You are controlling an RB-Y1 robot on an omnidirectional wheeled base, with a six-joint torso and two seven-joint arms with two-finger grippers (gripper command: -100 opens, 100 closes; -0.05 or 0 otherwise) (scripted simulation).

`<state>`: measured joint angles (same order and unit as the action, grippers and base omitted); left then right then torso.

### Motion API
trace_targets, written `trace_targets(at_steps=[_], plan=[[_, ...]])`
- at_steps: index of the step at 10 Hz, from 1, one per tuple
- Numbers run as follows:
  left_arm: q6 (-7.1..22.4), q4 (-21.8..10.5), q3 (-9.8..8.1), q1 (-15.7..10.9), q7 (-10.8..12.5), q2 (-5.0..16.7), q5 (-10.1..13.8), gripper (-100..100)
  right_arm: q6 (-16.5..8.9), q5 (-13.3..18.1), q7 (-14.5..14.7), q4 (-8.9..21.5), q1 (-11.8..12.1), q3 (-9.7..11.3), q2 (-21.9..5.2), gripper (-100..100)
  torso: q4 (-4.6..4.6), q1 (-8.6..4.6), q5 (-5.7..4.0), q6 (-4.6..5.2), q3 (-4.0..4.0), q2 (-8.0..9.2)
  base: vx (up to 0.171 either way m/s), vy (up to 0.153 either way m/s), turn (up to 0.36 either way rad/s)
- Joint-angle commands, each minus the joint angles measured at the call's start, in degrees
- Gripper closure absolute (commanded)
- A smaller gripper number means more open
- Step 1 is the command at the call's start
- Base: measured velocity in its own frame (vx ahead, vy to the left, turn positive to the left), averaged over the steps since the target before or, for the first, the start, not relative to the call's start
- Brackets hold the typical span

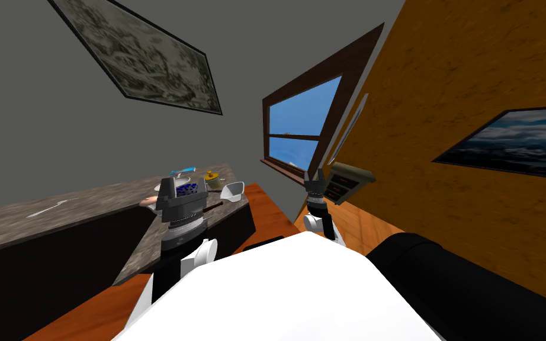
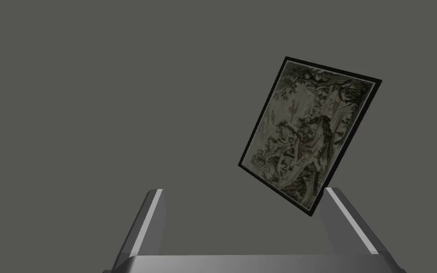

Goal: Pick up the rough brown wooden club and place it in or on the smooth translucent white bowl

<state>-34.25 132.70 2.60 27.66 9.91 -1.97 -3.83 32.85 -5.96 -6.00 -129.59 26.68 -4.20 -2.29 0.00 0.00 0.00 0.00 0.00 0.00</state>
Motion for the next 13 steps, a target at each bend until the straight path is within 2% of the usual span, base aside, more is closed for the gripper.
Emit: trace_targets(at_steps=[1,4,6,7,9,12,13], plan=[[0.8,-0.1,-0.12,-0.3,0.1,2.2,0.2,-100,0.0,0.0,0.0,0.0,0.0,0.0,0.0,0,0.0,0.0,0.0,0.0,0.0,0.0,-0.015,0.018,-0.017],[4.0,-0.6,-0.64,-1.8,0.4,6.4,1.3,-100,0.0,0.0,0.0,0.0,0.0,0.0,0.0,0,0.03,0.25,0.05,0.01,0.09,0.16,-0.044,0.062,-0.042],[7.2,-1.1,-1.21,-3.4,0.9,8.3,2.4,-100,0.0,0.0,0.0,0.0,0.0,0.0,0.0,0,0.05,0.32,0.07,0.01,0.14,0.25,-0.079,0.088,-0.059],[7.4,-1.1,-1.21,-3.4,0.9,8.3,2.4,-100,0.0,0.0,0.0,0.0,0.0,0.0,0.0,0,0.07,0.39,0.09,0.0,0.17,0.3,-0.064,0.08,-0.03],[11.1,-1.8,-1.92,-5.2,1.4,9.5,3.7,-100,0.0,0.0,0.0,0.0,0.0,0.0,0.0,0,0.05,0.32,0.07,0.01,0.13,0.22,-0.069,0.087,-0.065],[14.4,-2.2,-2.33,-6.3,1.7,10.0,4.5,-100,0.0,0.0,0.0,0.0,0.0,0.0,0.0,0,0.04,0.31,0.07,0.0,0.11,0.18,-0.048,0.067,-0.037],[16.4,-2.6,-2.78,-7.4,2.1,10.3,5.3,-100,0.0,0.0,0.0,0.0,0.0,0.0,0.0,0,0.04,0.24,0.06,-0.01,0.09,0.14,-0.045,0.066,-0.055]])
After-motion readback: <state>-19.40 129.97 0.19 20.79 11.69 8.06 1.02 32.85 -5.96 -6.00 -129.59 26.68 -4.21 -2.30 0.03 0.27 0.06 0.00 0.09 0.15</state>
